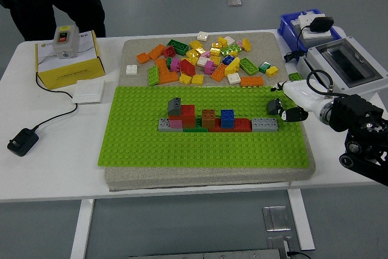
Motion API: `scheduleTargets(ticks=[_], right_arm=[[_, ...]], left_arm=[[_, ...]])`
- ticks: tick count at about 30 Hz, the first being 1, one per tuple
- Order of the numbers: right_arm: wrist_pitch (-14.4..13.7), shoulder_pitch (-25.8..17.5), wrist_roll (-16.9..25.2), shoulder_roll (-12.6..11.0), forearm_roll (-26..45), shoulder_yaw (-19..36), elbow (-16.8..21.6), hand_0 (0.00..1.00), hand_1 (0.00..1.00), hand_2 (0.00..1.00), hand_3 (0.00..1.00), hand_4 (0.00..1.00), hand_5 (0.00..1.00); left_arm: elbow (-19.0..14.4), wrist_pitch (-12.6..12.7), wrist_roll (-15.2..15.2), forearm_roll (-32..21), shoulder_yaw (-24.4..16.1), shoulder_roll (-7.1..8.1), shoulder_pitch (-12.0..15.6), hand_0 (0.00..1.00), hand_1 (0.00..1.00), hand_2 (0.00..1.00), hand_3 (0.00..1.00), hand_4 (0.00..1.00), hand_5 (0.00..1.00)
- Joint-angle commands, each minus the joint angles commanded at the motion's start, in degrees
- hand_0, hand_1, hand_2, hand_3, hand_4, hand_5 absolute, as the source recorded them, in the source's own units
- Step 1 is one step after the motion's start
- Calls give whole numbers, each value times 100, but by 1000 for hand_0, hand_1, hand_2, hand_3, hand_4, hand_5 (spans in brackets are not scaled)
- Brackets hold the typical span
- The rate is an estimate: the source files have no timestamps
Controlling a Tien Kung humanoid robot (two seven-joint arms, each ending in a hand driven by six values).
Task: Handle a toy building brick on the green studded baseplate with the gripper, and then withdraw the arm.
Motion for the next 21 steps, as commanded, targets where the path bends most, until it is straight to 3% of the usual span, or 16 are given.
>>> scheduleTargets(ticks=[21], right_arm=[[79, 167, 102, 120, 308, -308, -396, 121, 231, 842, 855, 514, 308]], left_arm=[[0, -6, -8, 26, 10, -2, -6, 719, 687, 639, 671, 389, 575]])
